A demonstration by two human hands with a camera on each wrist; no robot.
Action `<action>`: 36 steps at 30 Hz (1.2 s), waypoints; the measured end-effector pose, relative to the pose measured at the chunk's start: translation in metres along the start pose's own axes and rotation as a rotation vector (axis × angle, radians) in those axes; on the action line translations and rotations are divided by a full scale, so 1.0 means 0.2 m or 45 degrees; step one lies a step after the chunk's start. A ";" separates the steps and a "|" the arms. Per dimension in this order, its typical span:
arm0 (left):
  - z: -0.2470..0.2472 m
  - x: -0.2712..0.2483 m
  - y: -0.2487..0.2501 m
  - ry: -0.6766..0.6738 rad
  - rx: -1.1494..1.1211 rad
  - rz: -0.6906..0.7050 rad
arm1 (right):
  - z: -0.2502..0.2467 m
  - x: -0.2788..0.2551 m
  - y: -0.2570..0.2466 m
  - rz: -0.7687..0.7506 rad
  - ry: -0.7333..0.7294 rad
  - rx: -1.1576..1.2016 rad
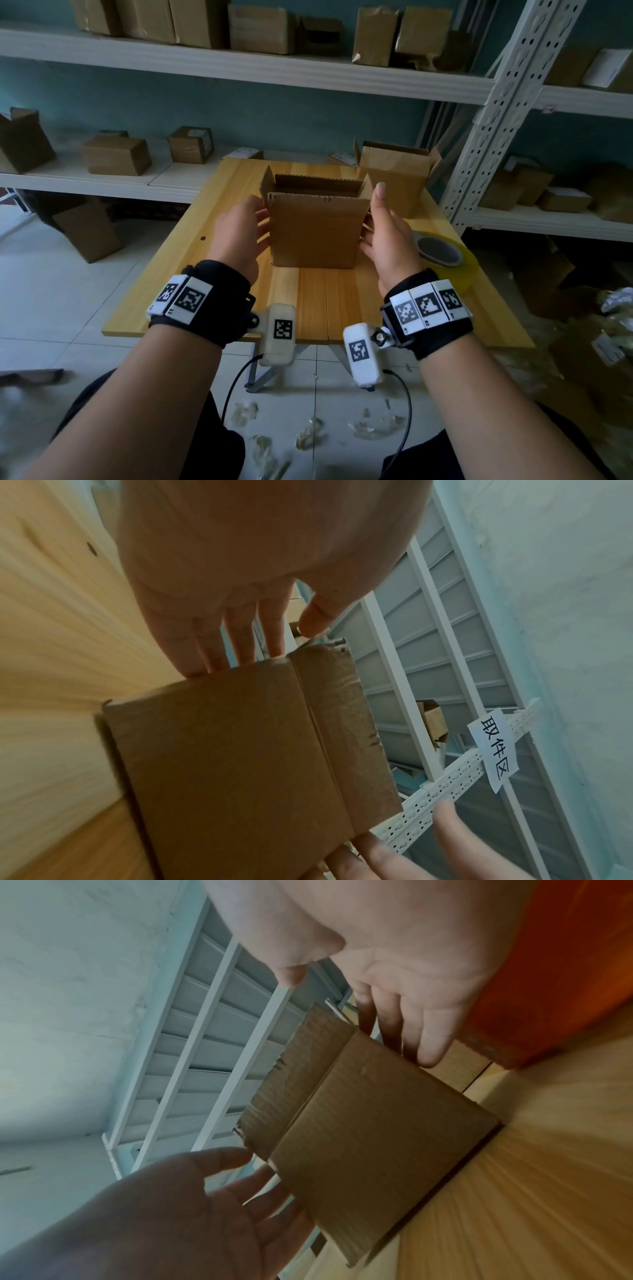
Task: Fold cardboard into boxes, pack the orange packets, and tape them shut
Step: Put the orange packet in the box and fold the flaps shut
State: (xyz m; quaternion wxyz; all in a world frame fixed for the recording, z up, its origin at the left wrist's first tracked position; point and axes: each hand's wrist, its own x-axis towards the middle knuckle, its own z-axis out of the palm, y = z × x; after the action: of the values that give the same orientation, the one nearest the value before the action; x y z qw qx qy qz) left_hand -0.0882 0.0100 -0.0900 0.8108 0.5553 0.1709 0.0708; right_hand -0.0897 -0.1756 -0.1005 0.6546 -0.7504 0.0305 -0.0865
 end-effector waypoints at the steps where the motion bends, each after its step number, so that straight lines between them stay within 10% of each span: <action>1: 0.01 0.00 0.00 0.000 -0.015 0.015 | 0.00 0.00 -0.02 0.003 0.001 0.005; 18: 0.30 0.22 0.20 -0.371 -0.131 0.307 | -0.16 0.33 -0.29 -0.171 0.108 0.132; 36: 0.56 0.39 -0.02 -0.636 -0.010 0.050 | -0.56 0.51 -0.16 0.082 0.269 0.343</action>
State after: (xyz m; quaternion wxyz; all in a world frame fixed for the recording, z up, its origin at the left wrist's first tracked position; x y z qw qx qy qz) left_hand 0.0243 -0.0655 -0.0719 0.8285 0.5556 -0.0458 -0.0523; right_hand -0.0102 -0.2967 -0.0463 0.7447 -0.6414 0.1110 -0.1471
